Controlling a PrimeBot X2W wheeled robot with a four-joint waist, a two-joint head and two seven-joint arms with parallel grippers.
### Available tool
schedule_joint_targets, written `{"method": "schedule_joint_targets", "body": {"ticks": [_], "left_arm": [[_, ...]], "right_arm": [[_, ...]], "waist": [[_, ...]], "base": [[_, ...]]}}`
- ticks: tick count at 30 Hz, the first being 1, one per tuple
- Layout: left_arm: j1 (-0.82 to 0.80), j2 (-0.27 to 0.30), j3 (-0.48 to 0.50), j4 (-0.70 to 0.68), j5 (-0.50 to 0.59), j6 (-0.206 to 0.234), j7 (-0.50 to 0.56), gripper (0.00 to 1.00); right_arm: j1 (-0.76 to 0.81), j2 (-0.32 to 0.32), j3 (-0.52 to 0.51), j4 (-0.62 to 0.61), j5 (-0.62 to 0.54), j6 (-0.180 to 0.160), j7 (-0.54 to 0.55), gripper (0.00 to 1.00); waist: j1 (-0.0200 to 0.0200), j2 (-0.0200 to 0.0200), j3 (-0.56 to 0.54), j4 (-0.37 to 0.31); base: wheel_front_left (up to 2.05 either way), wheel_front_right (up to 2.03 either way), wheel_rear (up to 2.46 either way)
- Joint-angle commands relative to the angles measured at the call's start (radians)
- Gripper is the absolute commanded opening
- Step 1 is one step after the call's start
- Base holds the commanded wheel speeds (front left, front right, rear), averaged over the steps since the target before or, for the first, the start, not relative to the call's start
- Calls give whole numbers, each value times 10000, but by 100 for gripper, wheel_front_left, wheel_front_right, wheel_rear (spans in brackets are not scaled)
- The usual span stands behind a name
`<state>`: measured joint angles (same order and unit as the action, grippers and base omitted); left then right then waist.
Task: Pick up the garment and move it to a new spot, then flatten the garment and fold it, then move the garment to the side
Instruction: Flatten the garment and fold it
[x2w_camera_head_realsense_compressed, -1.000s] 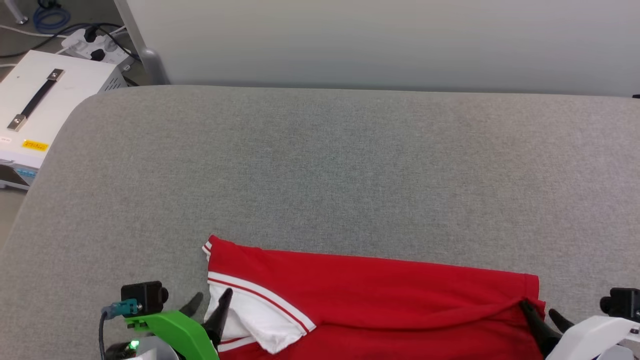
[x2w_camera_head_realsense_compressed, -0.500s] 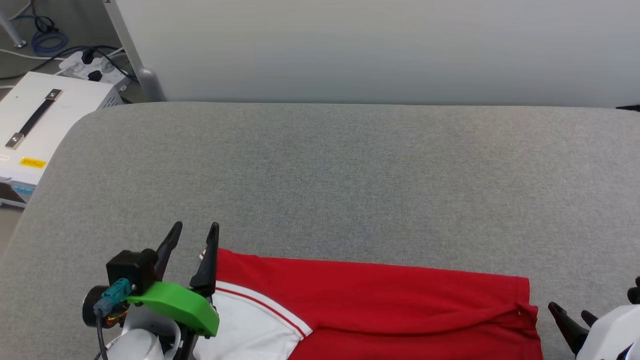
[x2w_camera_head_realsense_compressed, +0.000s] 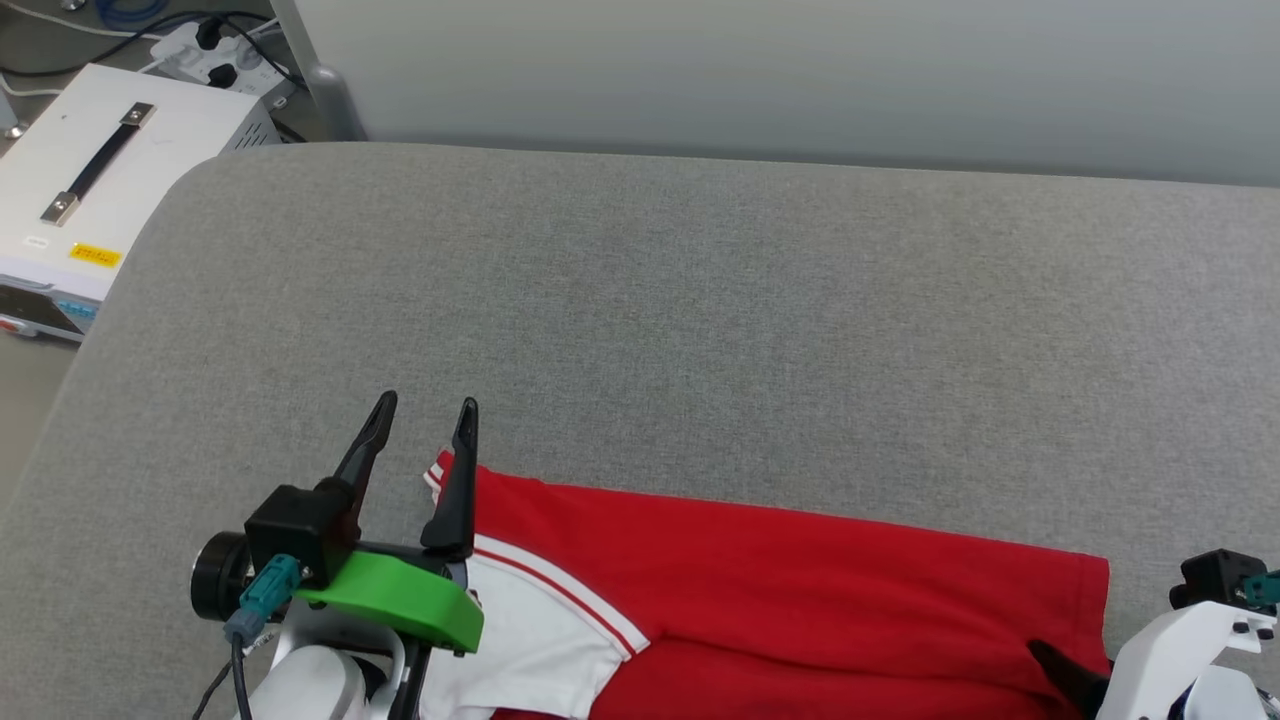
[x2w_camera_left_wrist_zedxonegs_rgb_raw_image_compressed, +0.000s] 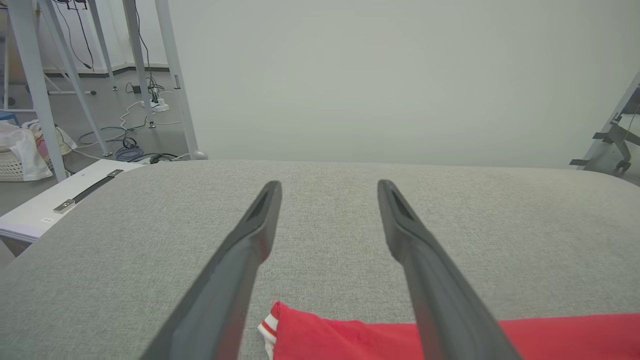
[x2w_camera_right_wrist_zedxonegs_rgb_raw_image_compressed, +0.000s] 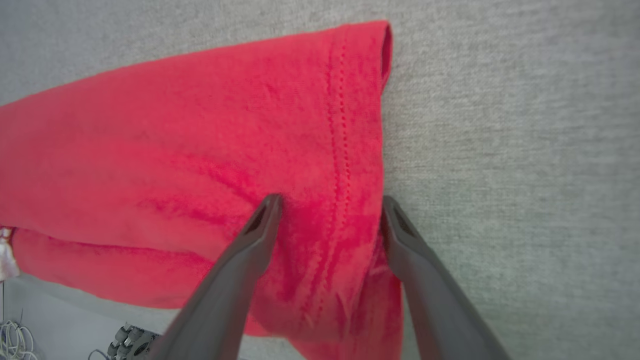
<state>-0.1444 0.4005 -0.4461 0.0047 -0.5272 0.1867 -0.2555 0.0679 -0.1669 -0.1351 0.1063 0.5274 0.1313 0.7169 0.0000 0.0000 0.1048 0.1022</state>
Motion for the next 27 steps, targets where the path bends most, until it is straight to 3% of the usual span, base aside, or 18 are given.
{"method": "schedule_joint_targets", "body": {"ticks": [1,4,5,7,20,27], "left_arm": [[3,-81,4,-93,98,101,-35,100],[5,-118,-28,-147,127,196,0,100],[1,-124,-36,-154,135,212,1,100],[6,-132,-56,-137,139,250,32,100],[221,44,-66,48,71,406,227,100],[327,143,-91,-178,81,513,337,100]], "right_arm": [[-77,52,111,269,164,-6,151,100],[14,121,349,699,285,-6,365,100],[37,138,400,802,322,-6,449,47],[74,153,495,974,411,-6,653,0],[-677,-272,-60,549,508,-6,1085,0],[-1057,-739,-842,386,453,-6,1359,0]], "waist": [[0,0,165,113],[0,0,217,145],[0,0,220,152],[0,0,192,160],[0,0,-415,-116],[0,0,-491,-371]], "base": [[0,0,0],[0,0,0],[0,0,0],[0,0,0],[0,0,0],[0,0,0]]}}
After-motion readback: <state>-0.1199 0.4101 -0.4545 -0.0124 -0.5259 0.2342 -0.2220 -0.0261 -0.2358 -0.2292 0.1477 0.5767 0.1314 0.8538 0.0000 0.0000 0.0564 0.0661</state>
